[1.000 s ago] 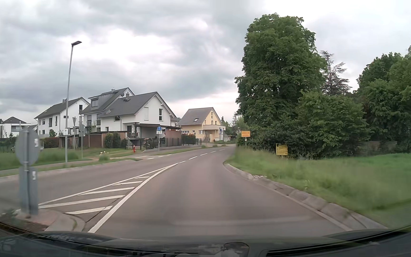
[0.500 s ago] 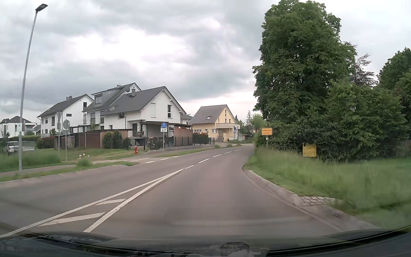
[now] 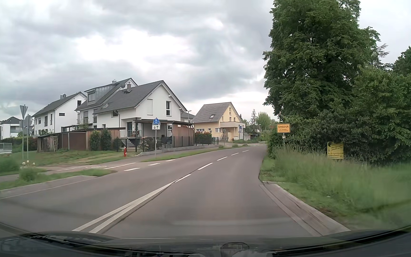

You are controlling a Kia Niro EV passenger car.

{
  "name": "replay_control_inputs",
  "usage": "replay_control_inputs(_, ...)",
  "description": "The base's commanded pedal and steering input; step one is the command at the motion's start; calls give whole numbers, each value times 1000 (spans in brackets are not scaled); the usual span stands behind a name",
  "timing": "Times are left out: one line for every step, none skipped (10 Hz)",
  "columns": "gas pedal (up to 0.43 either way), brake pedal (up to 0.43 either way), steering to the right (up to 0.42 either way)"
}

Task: Follow the waypoints while adhering to traffic rules and regulations

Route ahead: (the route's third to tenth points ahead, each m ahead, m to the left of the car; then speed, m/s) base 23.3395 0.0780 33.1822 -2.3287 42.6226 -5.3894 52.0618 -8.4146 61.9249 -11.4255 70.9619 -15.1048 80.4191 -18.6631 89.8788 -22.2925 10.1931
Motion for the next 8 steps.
replay_control_inputs(59,0,4)
replay_control_inputs(59,0,9)
replay_control_inputs(59,0,12)
replay_control_inputs(59,0,17)
replay_control_inputs(59,0,25)
replay_control_inputs(59,0,34)
replay_control_inputs(59,0,37)
replay_control_inputs(59,0,39)
